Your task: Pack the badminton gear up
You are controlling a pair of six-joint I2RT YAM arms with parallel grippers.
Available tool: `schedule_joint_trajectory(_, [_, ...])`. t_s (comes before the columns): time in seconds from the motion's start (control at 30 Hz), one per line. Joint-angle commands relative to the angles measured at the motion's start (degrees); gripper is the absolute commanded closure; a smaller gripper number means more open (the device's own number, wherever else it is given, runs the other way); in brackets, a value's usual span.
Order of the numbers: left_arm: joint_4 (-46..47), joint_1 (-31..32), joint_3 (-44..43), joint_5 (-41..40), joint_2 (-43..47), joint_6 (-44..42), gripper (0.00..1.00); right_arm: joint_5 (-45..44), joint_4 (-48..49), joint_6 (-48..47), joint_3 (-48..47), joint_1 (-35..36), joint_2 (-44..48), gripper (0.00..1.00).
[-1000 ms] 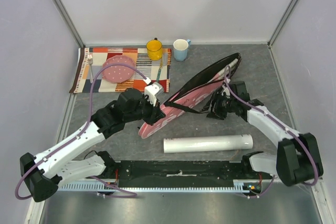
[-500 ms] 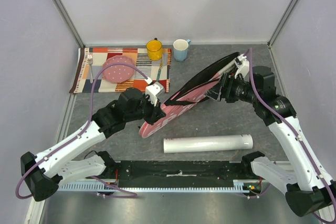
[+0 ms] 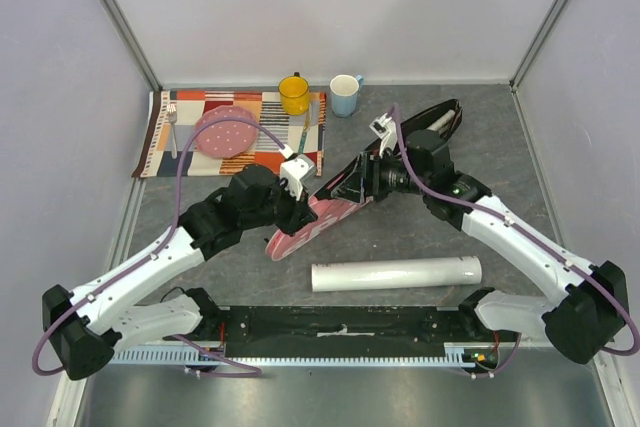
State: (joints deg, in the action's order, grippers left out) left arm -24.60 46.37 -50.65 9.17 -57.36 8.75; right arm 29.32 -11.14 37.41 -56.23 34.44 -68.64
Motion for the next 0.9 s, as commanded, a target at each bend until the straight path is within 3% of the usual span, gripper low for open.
schedule_joint_trajectory(0.0, [-3.1,-0.2,-0.5,-0.7,-1.8,-2.3,0.98,4.0,10.7,-3.0,3.1,0.9,-0.4,0.28])
schedule_joint_trajectory(0.17, [-2.6,-0.2,-0.8,-0.1,-2.0,-1.7,0.98,7.9,13.9,-4.2,3.8,2.0,-3.3,0.32])
schedule_joint_trajectory(0.37, [-2.5,-0.2,-0.6,-3.1,-2.0,-0.1,0.98,14.4,18.5,1.9,5.1,2.0,-0.2,0.48])
schedule_joint_trajectory(0.47, [-2.5,-0.2,-0.6,-4.1,-2.5,0.3,0.98,18.0,25.8,8.2,7.3,2.3,0.4,0.60])
schedule_joint_trajectory(0.53, [-2.6,-0.2,-0.7,-4.5,-2.8,0.5,0.98,18.1,25.3,7.9,7.6,2.7,1.0,0.67])
schedule_joint_trajectory(0.63, [-2.4,-0.1,-0.5,-5.6,-2.6,1.0,0.98,17.6,20.1,5.2,7.9,3.1,2.5,0.66])
schedule_joint_trajectory(0.77, [-1.7,-0.2,-0.1,-6.8,-2.1,1.6,0.98,16.6,15.4,3.2,9.1,3.6,2.6,0.41])
schedule_joint_trajectory(0.87, [-0.4,-0.2,0.8,-7.4,-1.3,1.8,0.98,15.4,11.2,2.1,8.2,5.4,-2.2,0.38])
